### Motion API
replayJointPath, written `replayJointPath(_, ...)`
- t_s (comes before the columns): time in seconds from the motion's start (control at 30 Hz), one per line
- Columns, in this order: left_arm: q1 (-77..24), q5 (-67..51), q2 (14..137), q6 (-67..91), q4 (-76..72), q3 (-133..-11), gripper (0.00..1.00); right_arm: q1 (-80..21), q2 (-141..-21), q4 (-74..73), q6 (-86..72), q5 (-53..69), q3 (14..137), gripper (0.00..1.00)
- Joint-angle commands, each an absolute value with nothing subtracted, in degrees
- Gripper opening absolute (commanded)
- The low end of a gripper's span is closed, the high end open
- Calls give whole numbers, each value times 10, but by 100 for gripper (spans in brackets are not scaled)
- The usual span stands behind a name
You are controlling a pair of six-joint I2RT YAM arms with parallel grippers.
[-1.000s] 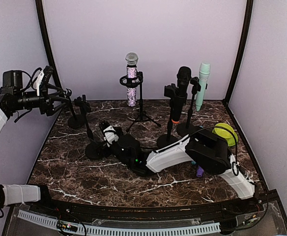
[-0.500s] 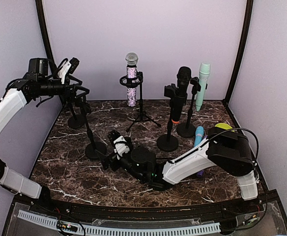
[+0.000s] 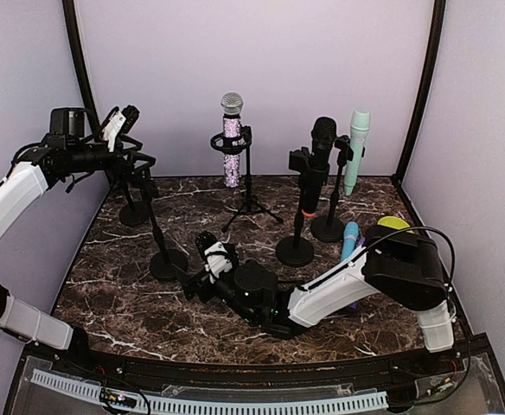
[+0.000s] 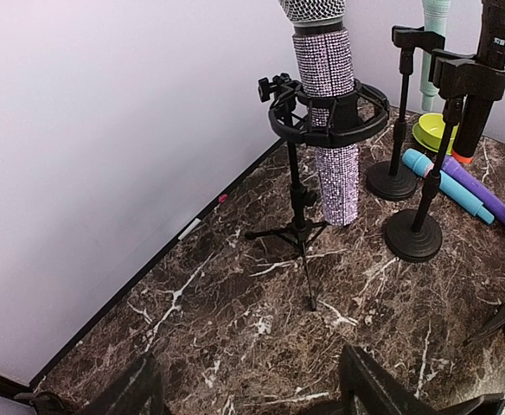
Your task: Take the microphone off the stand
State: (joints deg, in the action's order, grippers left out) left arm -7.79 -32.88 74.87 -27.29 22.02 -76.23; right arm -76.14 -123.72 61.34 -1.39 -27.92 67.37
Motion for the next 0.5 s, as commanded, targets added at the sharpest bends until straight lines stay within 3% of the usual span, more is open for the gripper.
replayJointPath(0.0,-81,-313,754,-304,272,-723,71,-764,-1218,650,-18,-290,667,97)
replayJointPath(0.47,-90,-331,729,-308,280,-659,68,-764,-1221,651,-27,-293,664,98)
